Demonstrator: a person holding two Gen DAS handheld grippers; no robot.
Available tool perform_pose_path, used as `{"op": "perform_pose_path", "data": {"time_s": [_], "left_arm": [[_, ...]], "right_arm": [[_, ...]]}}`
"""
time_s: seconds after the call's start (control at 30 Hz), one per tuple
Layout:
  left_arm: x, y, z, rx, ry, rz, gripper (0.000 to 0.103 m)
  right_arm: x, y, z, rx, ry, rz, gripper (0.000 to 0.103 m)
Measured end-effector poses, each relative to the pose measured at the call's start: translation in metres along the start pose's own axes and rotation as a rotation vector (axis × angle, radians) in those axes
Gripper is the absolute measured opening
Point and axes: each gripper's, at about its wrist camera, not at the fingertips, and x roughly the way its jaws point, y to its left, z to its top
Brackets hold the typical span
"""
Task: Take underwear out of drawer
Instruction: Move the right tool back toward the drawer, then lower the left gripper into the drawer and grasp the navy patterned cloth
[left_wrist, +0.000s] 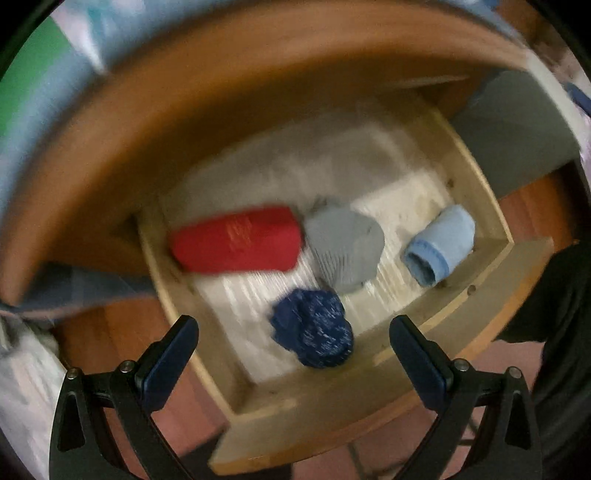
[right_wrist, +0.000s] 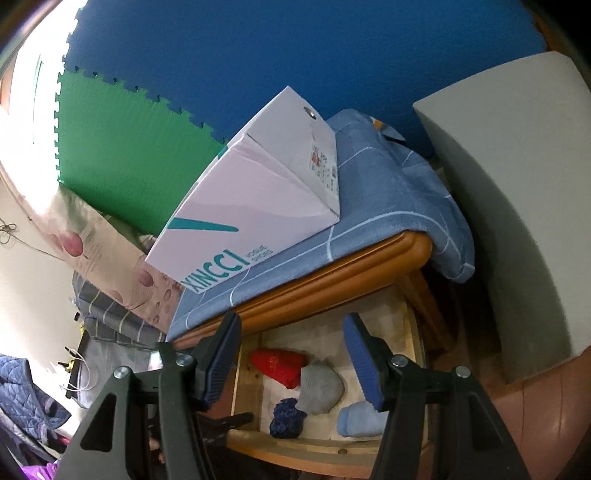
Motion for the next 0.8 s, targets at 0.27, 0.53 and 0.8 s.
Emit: {"op": "perform_pose_path", "data": {"time_s": [0.27, 0.53, 0.8], "left_arm": [[0.052, -0.007, 0.006, -0.017, 0.191, 0.023, 0.102], [0.094, -0.015, 0.004, -0.005, 0.322, 0.062, 0.102], [0.113, -0.015, 0.003, -0.058, 0.365, -0.019, 0.099]], "right_arm": [[0.005, -0.006, 0.0, 0.039, 0.025, 0.028, 0.059], [0.006, -0.004, -0.001, 0.035, 0.036, 0.039, 0.059], [0.006, -0.007, -0.001, 0.046, 0.04, 0.043, 0.059]]}}
